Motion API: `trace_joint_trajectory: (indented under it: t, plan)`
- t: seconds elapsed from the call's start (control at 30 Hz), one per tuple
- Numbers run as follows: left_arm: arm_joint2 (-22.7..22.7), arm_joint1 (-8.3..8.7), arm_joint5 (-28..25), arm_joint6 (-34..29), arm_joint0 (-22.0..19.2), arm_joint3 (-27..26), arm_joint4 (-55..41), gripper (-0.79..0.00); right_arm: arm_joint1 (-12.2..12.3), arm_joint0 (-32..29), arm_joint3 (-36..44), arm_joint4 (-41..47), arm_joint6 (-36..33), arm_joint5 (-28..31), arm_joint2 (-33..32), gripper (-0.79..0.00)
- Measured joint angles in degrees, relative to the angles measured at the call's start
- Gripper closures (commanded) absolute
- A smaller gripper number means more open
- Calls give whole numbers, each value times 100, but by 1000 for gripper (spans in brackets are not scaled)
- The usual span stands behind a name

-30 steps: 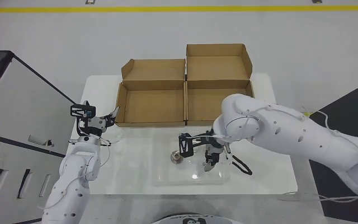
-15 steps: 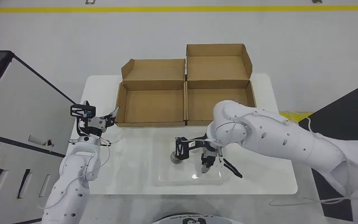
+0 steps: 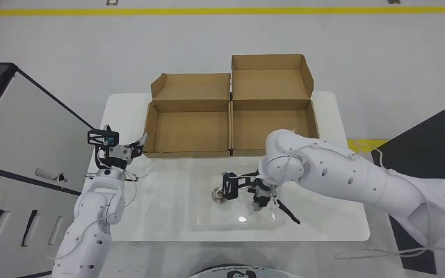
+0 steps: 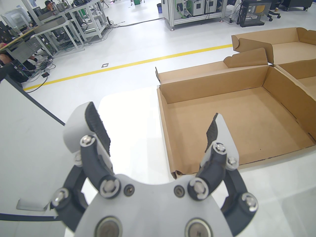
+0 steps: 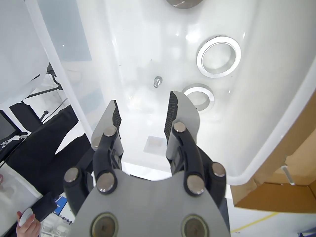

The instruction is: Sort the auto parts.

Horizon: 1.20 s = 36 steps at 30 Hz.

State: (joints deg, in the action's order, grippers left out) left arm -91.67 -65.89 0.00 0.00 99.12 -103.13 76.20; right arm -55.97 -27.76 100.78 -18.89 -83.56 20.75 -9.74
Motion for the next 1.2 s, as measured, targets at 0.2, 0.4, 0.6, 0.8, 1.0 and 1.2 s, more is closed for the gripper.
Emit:
trace_joint_trajectory:
  t: [0.2,0.4,0.6,0.8,1.0,1.2]
  plan:
    - [0,0,0,0,0,0,0,-785,10,-105,-46,-96,-21,-21,0,-372]
    - [0,0,0,0,0,0,0,-785,-12,-170,-142,-277,0,-1,0,-336]
    - [0,0,0,0,0,0,0,-785,-129,-269,-298,-467,109,108,0,-339]
    - [0,0,0,0,0,0,0,-785,-302,-249,-383,-439,114,113,0,-342]
    - [0,0,0,0,0,0,0,-785,-453,-318,-547,-535,124,124,0,-339]
    - [0,0,0,0,0,0,0,-785,-565,-405,-709,-605,95,94,0,-332]
